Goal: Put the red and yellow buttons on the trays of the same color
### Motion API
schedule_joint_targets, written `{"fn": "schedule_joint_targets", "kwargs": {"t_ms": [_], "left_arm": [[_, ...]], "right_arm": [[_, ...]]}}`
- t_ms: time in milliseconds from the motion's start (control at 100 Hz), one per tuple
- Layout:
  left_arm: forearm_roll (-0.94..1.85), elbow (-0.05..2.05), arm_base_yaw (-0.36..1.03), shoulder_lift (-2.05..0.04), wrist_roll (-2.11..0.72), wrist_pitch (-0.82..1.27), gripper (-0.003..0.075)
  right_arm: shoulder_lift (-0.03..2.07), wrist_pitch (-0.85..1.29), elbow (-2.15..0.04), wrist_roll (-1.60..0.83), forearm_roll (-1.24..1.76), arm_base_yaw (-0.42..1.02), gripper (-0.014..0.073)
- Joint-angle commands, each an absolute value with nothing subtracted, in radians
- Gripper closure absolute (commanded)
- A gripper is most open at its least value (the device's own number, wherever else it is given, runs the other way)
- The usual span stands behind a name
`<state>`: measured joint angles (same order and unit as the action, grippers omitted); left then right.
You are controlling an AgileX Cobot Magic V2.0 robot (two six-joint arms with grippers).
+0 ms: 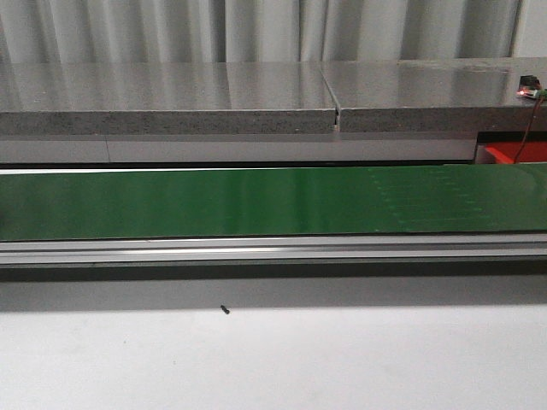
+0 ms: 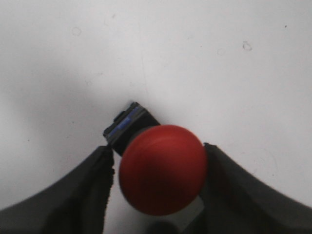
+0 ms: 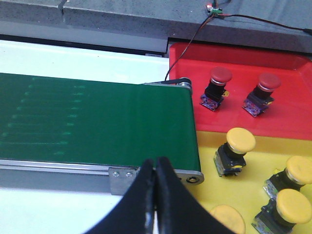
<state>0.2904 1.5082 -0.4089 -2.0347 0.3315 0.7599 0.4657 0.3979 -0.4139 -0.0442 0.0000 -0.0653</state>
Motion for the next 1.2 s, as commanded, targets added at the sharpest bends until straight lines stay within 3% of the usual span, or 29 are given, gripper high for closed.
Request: {"fn": "schedule_joint_targets", "kwargs": {"t_ms": [0, 170, 490, 710, 1190], "left_arm": [[0.302, 1.536, -0.412, -1.982, 0.340, 0.718, 0.0515], [0.261, 1.536, -0.412, -1.965, 0.340, 0.764, 0.0606], [0.121, 1.534, -0.416, -1.764, 0.230, 0.879, 0.0606], [0.299, 1.482, -0.416, -1.654, 0.075, 0.929, 0.0605], [0.372, 1.326, -0.350, -1.643, -0.062, 0.922, 0.0603]], "right_arm": [[0.465, 0.328, -0.439, -0.053, 0.000, -0.066, 0.0661], [0.465, 0.328, -0.439, -0.053, 0.000, -0.066, 0.0661], [0.465, 0.328, -0.439, -0.053, 0.000, -0.066, 0.0661], [0.465, 0.328, -0.439, -0.053, 0.000, -0.066, 0.0661], [0.465, 0.328, -0.439, -0.053, 0.000, -0.066, 0.0661]]}}
